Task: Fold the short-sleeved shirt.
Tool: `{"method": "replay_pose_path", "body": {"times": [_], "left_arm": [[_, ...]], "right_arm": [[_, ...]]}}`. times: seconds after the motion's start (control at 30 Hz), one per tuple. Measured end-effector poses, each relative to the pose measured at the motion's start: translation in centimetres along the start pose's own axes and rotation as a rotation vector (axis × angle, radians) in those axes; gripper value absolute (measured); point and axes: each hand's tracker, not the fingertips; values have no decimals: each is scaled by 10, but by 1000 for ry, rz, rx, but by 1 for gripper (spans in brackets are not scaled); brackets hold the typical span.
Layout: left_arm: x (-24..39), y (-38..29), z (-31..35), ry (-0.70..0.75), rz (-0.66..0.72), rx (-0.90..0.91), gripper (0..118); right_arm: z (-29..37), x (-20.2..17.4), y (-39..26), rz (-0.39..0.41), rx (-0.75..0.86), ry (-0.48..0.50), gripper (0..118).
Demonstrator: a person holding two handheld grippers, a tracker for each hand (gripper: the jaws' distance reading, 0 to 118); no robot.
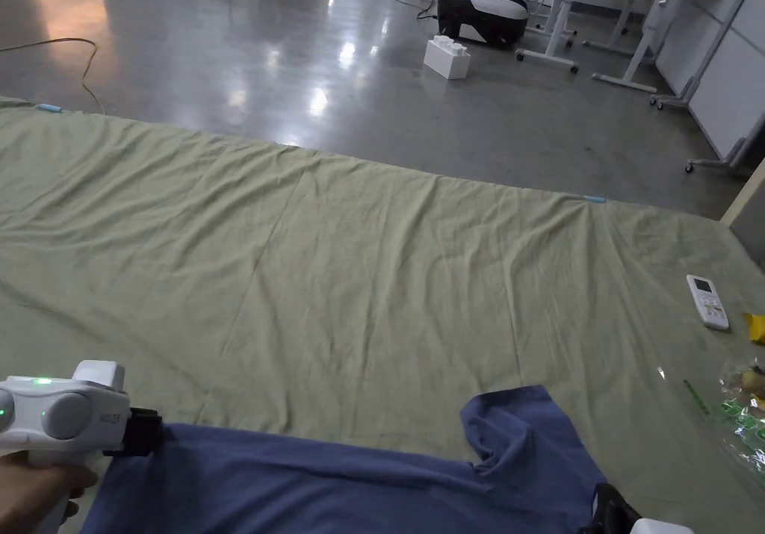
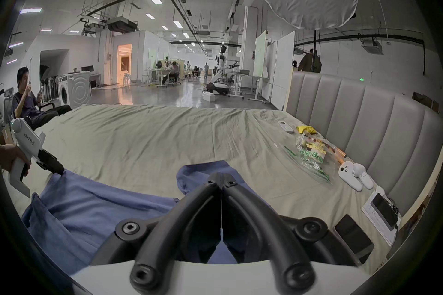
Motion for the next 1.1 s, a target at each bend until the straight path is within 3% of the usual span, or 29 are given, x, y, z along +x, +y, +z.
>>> {"method": "replay_pose_path", "body": {"times": [0.2,0.33,0.4,0.47,0.57,0.63,0.67,0.77,0.87,1.03,1.1], "left_arm": [[19,-8,4,22,-93,22,65],[21,-11,15,-16,-75,29,42],[21,-9,20,-42,-71,22,19],[24,-12,25,-39,-96,30,8],[22,-12,34,-32,-107,69,6],[22,-13,45,-37,-95,100,6],[22,-13,51,-38,-87,110,6],[25,-14,64,-45,-82,141,6],[26,-16,65,-29,-96,142,6],[29,-21,71,-27,-84,158,6],[29,-22,74,-22,-82,174,6]], "right_arm": [[-12,6,-8,-30,-47,-3,1],[-28,18,-5,-84,-80,-22,1],[-42,28,1,-98,-110,-32,1],[-63,42,5,-148,-164,-29,1],[-103,61,13,-129,-312,27,5],[-131,71,14,-116,-394,56,25],[-146,74,13,-85,-456,62,41],[-182,79,5,-46,-591,89,57],[-206,84,-7,-62,-647,80,71],[-226,82,-24,-59,-705,69,74],[-225,77,-20,-17,-708,61,75]]}}
